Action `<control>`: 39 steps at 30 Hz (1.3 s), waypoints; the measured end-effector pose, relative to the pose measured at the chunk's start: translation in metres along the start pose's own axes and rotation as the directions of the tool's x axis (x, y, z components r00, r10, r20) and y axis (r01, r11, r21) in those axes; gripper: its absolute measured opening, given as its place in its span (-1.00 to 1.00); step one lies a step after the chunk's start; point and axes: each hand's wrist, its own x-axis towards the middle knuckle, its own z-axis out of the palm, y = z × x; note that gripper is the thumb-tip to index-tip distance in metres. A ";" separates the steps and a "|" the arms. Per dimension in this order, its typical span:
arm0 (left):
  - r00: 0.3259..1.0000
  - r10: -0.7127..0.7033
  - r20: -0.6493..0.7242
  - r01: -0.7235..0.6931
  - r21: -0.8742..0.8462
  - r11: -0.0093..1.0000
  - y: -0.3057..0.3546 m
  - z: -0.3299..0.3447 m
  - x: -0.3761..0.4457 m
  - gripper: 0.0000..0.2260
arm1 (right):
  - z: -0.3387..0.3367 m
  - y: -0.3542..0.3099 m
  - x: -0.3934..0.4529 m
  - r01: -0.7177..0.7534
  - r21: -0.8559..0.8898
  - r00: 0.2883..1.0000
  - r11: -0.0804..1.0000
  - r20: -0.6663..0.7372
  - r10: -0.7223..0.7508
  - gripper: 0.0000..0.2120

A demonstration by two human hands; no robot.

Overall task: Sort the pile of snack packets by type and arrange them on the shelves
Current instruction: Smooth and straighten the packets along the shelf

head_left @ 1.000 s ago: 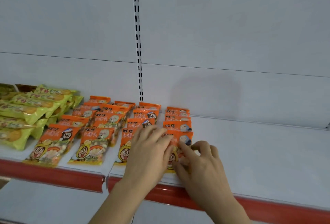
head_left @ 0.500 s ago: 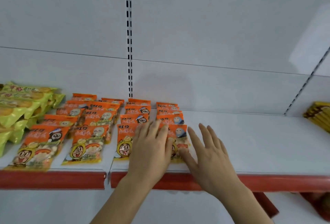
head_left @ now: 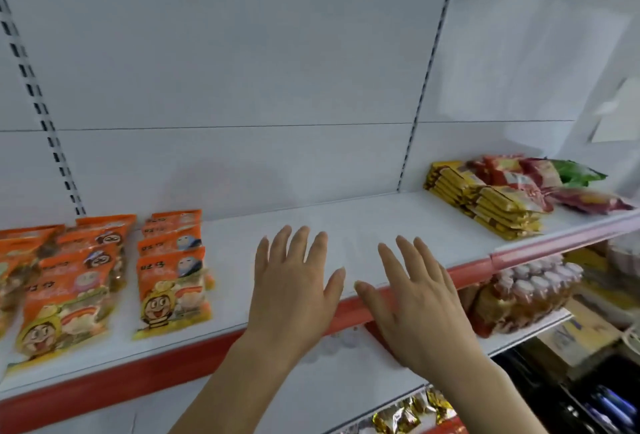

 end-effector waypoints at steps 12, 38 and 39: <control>0.976 0.157 0.149 -0.147 -0.072 0.987 0.243 0.084 0.077 -0.41 | -0.047 0.262 -0.006 -0.194 -0.023 0.981 0.981 -0.016 0.193 -0.28; 0.939 -0.191 0.285 0.310 -0.464 0.830 0.345 0.201 0.245 -0.57 | -0.016 0.433 0.217 -0.231 0.437 0.963 0.869 0.228 0.141 -0.52; 0.929 -0.206 0.307 0.337 -0.477 0.812 0.349 0.201 0.244 -0.55 | -0.016 0.435 0.218 -0.230 0.467 0.962 0.854 0.240 0.128 -0.55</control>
